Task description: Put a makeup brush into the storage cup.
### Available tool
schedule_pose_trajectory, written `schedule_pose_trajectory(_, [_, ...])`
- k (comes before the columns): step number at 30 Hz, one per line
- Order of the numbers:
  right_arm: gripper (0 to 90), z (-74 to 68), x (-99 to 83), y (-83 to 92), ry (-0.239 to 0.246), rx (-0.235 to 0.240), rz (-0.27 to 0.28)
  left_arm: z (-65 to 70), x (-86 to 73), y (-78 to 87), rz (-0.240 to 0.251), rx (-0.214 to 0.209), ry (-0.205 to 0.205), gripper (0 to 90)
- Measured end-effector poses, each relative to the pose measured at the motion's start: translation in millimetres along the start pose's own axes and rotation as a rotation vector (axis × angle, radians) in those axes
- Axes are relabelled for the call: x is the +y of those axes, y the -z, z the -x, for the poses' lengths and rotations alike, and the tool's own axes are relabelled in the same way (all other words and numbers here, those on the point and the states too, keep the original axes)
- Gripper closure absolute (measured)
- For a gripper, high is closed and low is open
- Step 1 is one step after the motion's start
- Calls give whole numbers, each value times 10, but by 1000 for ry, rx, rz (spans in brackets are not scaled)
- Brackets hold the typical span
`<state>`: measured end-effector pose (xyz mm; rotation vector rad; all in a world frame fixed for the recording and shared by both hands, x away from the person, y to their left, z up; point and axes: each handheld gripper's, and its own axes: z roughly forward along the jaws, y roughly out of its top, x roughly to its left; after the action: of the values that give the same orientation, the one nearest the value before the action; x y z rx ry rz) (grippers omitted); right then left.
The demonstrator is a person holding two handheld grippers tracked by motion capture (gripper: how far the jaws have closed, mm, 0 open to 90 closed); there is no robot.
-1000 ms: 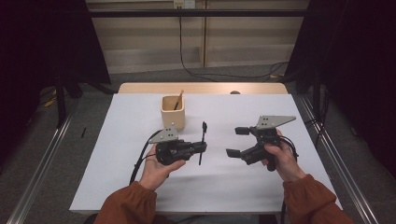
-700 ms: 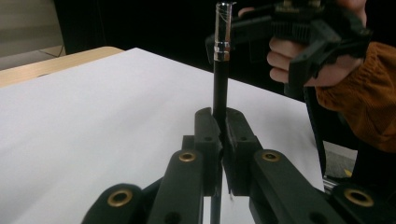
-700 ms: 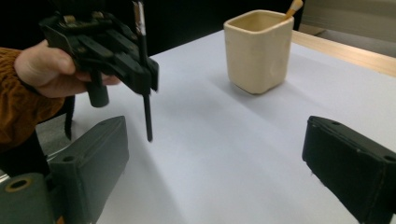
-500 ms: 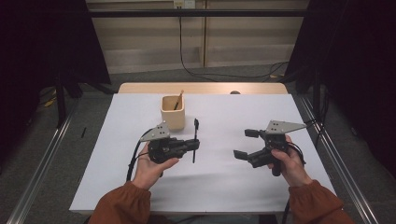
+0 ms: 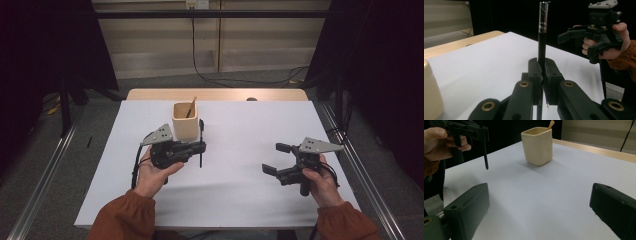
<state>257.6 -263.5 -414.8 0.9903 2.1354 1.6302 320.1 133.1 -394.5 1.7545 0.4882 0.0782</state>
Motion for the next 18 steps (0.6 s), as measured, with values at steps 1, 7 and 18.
schedule_pose_trajectory(1, [18,3,-13,23,0,-14,2,-15,-1,10,1,3,2,856])
schedule_pose_trajectory(7, [0,11,-129,121,-12,-78,17,-79,22,78,5,29,2,856])
schedule_pose_trajectory(18, [0,17,-271,321,-10,-156,30,-184,155,228,35,57,1,856])
